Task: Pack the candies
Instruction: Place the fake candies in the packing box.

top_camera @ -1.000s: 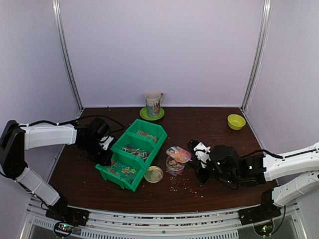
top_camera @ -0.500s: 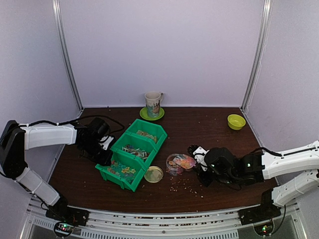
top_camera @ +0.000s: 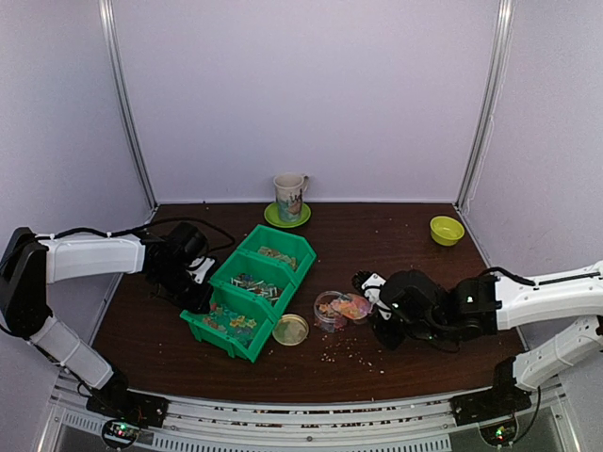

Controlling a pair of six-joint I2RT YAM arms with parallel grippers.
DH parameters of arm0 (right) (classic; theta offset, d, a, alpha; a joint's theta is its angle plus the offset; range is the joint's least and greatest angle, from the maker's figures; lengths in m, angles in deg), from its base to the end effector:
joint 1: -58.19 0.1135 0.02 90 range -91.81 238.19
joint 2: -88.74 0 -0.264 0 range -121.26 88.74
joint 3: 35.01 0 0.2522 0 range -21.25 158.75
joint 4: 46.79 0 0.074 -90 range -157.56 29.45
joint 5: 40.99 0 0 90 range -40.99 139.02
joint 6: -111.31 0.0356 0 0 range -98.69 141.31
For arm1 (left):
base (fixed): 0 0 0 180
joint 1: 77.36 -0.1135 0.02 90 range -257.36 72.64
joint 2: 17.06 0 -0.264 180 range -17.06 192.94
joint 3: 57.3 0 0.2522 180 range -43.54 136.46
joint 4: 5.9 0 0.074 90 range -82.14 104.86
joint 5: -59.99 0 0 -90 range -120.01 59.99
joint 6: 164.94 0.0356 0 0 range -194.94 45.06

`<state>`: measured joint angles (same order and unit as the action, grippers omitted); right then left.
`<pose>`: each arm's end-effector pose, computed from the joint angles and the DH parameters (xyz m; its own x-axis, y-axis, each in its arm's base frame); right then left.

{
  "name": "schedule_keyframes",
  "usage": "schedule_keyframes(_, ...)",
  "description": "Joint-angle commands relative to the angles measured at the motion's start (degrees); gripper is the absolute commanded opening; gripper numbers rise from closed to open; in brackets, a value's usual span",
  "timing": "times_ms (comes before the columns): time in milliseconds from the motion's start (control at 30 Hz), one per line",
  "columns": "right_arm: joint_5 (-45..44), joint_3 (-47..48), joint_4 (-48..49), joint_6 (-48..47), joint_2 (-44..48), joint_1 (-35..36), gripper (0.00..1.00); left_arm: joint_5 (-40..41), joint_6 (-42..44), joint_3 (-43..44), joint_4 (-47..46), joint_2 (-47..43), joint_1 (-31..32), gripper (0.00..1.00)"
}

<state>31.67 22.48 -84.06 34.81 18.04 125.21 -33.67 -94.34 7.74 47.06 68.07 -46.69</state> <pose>0.1062 0.2232 0.2217 -0.4807 -0.5628 -0.6724 -0.7122 0.6979 -0.0750 0.2280 -0.1378 0.1851 -0.9504 0.1783 -0.2547 0.2220 0.9627 -0.1544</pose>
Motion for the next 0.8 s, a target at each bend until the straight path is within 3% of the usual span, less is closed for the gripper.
schedule_keyframes(0,0.3,3.3,-4.9,0.3,0.1,0.0,0.00,-0.9,-0.4,3.6,-5.6,-2.3,-0.6,0.00)
schedule_keyframes(767,3.5,10.0,-17.6,-1.5,-0.5,0.7,0.00,-0.6,-0.4,3.7,-5.4,-2.3,-0.6,0.00)
